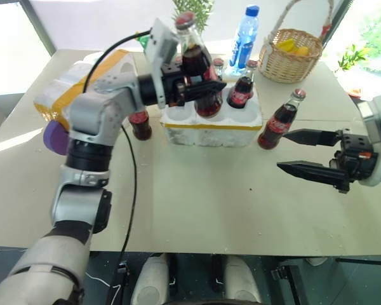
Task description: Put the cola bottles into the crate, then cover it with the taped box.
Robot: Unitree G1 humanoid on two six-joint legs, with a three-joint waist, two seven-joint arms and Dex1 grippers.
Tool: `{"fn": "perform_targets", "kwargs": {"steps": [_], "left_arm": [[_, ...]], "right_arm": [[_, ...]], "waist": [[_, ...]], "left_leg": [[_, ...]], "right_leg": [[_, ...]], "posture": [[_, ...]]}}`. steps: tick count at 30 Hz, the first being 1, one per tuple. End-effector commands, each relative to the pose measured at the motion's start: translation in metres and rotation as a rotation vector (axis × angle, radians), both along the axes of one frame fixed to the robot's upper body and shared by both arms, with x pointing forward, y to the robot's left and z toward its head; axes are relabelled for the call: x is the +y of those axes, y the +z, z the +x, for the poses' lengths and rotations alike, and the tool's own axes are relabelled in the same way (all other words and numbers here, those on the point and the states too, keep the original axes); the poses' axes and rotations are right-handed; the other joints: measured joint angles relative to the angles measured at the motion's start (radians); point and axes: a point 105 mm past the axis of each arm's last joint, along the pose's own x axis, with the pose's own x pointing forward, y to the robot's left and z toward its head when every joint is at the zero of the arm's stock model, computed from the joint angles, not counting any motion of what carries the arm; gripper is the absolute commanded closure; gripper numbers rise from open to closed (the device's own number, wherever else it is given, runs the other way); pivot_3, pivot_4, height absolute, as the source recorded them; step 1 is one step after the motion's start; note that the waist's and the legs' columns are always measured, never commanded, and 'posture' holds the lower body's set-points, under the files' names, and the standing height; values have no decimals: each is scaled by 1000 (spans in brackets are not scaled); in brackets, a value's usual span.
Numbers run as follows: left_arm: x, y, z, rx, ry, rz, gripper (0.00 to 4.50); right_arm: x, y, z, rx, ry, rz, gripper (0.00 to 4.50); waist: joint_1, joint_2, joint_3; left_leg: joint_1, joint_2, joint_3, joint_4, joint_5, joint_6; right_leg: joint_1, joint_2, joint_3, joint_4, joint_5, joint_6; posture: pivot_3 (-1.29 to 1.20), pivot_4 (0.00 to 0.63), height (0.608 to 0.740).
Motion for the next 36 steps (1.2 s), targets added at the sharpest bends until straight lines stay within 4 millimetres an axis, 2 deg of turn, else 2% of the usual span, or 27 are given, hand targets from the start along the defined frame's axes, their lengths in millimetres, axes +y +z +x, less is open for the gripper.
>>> {"fn": "perform_targets", "kwargs": {"steps": [1, 6, 10, 12, 17, 22, 24, 25, 27, 32, 36], "left_arm": [[-7, 15, 25, -72, 156, -14, 1639], [-24, -13, 38, -24, 174, 67, 1639], [-37, -28, 44, 6, 157, 58, 1639], [-41, -31, 46, 15, 155, 47, 1639], [-50, -25, 47, 22, 143, 26, 1639], [-51, -52, 53, 32, 174, 163, 1639], [-50, -61, 54, 30, 184, 205, 586], [-50, -64, 55, 33, 187, 217, 202], [-49, -67, 55, 32, 184, 221, 46], [-36, -56, 46, 41, 142, 178, 46], [9, -33, 7, 15, 89, 111, 46]], "right_arm": [[2, 9, -3, -76, -23, -1, 0], [3, 5, -5, -73, -49, 13, 0], [6, 1, -4, -70, -59, 22, 0], [7, -1, -4, -68, -63, 27, 0], [9, -4, -1, -64, -73, 33, 0], [10, -5, 4, -74, -89, 20, 0], [10, -4, 7, -90, -106, 9, 0], [9, -2, 10, -101, -119, 11, 0], [8, 3, 16, -124, -142, 20, 0], [7, 4, 24, -154, -169, -9, 0], [8, 5, 28, -153, -160, -5, 0]], "waist": [[3, 0, 0], [7, 0, 0], [10, 0, 0], [8, 0, 0], [6, 0, 0], [7, 0, 0], [8, 0, 0], [7, 0, 0], [6, 0, 0], [5, 0, 0], [-15, 1, 0]], "left_leg": [[0, 0, 0, 0, 0, 0], [-2, 1, 0, -1, 0, 0], [-2, 0, 0, 1, -4, 6], [-2, 0, 0, 1, -5, 8], [-5, 0, 0, 1, -5, 8], [-10, 0, 0, 1, -1, 2], [-10, 0, 0, 1, -1, 2], [-10, 0, 0, 2, -2, 3], [-10, 0, 0, 2, -4, 7], [-10, 0, 0, 2, -4, 7], [-10, 1, 0, 1, -1, 2]], "right_leg": [[0, 0, 0, 0, 0, 0], [-2, 1, 0, 0, 0, 0], [0, -1, 0, -1, 0, 0], [0, -1, 0, -1, 0, 0], [-4, -2, 0, 0, 0, 0], [-9, 0, 0, 1, 0, 0], [-9, 0, 0, 0, 0, 0], [-9, -1, 0, 0, 0, 0], [-9, -1, 0, 0, 1, 1], [-9, -1, 0, 1, 1, 1], [-10, 0, 0, 1, 1, 0]], "posture": [[0, 150, 740], [0, 150, 740], [0, 150, 740], [0, 150, 740], [0, 150, 740], [0, 150, 740], [0, 150, 740], [0, 150, 740], [0, 150, 740], [0, 150, 740], [0, 150, 740]]}}
